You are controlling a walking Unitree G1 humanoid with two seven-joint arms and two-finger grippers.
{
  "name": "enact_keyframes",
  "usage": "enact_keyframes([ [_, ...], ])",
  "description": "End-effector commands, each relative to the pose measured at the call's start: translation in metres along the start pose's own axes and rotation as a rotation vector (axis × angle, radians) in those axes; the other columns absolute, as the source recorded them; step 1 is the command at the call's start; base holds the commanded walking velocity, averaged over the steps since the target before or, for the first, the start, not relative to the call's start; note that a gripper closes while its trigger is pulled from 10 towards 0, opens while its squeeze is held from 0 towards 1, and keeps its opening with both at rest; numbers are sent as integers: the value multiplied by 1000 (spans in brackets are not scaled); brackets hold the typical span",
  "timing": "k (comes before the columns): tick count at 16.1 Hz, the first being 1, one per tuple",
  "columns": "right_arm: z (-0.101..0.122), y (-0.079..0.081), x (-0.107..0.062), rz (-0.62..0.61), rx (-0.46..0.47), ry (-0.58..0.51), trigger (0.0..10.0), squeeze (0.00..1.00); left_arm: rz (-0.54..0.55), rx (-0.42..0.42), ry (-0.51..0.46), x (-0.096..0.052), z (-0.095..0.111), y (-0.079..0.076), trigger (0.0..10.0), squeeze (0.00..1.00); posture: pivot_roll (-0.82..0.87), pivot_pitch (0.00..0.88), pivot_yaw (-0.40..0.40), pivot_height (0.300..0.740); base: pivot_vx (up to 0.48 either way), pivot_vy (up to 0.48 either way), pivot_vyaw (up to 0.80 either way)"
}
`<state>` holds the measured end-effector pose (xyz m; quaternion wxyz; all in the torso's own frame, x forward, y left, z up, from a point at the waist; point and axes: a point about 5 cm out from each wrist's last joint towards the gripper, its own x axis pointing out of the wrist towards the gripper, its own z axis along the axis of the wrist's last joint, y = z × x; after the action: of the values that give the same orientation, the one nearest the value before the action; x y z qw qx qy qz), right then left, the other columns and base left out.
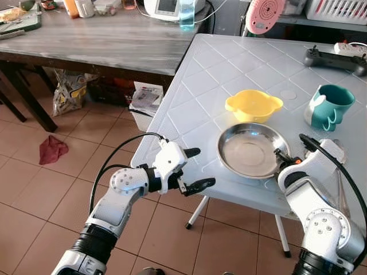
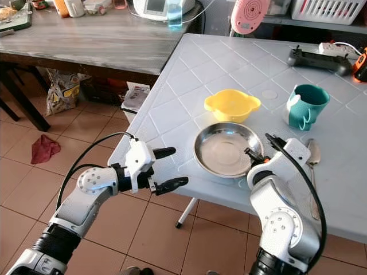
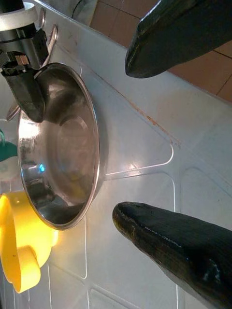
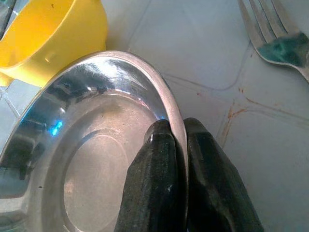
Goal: Setting the table
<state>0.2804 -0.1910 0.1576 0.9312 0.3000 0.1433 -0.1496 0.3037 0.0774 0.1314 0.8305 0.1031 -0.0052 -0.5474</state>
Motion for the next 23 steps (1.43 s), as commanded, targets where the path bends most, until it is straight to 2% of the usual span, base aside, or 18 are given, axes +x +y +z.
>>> enact_keyframes([
  [1,-10,-7,1,-40,13,57,0,0,-18,18,14,0,-1,-1,10000,0,-5,139,37,714,0,0,0],
  [4,-12,-9,-2,-45,-47,52,0,0,-14,18,13,0,-1,-1,10000,0,-3,136,35,714,0,0,0],
  [6,-11,-4,-5,4,-49,34,0,0,-10,18,9,1,0,-1,10000,0,-3,134,33,714,0,0,0],
  [7,-15,-1,-7,27,-101,46,0,0,-7,15,8,1,-1,-1,10000,0,-3,134,33,714,0,0,0],
  [8,-15,2,-8,56,-110,41,0,0,-10,13,7,1,-2,-3,10000,0,-2,132,32,714,0,0,0],
  [9,-19,8,-13,123,-180,35,0,0,-38,9,9,3,-7,-14,10000,0,-7,129,38,714,0,0,0],
  [10,-20,9,-15,136,-195,34,0,0,-31,2,7,3,-8,-16,10000,0,-8,129,39,714,0,0,0],
  [14,-27,2,-23,114,-317,8,0,0,106,-51,-10,-1,-19,-19,10000,0,-13,130,40,714,0,0,0],
  [18,-26,-13,-33,51,-363,-53,0,0,203,-46,-40,-6,-17,-13,10000,0,-15,130,35,714,0,0,0],
  [23,-11,-24,-43,-13,-379,-189,0,0,294,-49,-107,-8,0,12,10000,0,-21,131,40,714,0,0,0],
])
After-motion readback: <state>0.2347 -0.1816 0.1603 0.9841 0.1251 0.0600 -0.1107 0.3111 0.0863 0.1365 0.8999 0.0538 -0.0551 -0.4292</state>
